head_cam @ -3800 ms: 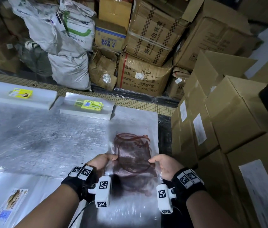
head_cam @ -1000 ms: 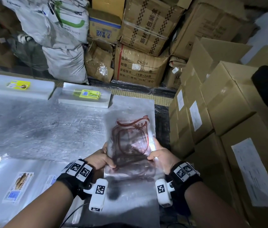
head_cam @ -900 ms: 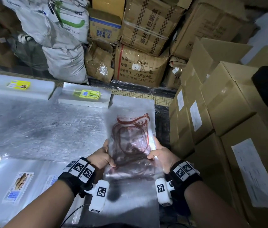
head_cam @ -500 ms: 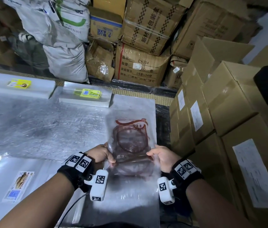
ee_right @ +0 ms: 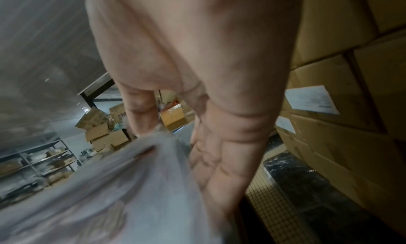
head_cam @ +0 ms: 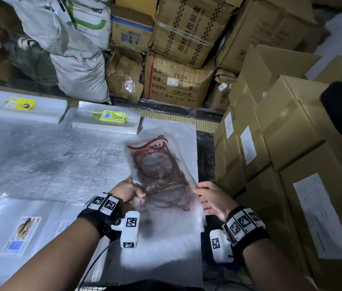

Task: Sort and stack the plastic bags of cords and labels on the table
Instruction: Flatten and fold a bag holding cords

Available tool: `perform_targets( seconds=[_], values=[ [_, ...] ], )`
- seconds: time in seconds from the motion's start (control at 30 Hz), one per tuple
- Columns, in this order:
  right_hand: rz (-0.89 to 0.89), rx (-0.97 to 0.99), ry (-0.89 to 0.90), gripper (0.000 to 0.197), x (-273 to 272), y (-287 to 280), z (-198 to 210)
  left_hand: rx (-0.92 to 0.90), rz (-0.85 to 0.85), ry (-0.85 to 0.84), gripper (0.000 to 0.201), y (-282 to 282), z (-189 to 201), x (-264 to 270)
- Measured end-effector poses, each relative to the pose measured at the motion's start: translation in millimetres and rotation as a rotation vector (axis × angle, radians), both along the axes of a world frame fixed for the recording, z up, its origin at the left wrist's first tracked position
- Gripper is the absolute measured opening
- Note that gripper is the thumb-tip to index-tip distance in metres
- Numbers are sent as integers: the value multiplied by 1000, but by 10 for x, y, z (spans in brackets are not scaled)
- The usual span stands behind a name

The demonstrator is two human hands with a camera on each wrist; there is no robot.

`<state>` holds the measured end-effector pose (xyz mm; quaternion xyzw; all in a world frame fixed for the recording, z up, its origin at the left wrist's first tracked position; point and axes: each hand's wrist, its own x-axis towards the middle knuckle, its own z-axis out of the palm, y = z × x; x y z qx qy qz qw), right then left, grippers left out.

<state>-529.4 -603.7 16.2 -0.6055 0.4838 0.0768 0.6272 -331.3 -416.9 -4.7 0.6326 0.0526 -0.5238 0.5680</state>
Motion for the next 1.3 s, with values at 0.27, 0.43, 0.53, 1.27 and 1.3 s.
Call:
perform_targets(
  seconds=[0.27, 0.43, 0.53, 1.27, 1.3],
  values=[
    [-161, 145, -13, 35, -221, 213, -64, -146, 155, 62, 63, -60, -278, 58],
    [-184, 111, -33, 19, -244, 360, -47, -128, 85, -9, 58, -55, -88, 23],
    [-150, 46, -34, 20, -248, 426, -47, -107, 74, -52, 41, -72, 29, -10],
    [-213, -193, -121, 27, -240, 470, 112, -191, 113, -51, 68, -8, 25, -18],
    [-229, -204, -125, 29, -237, 469, 114, -178, 94, -60, 70, 10, 37, -32]
  ],
)
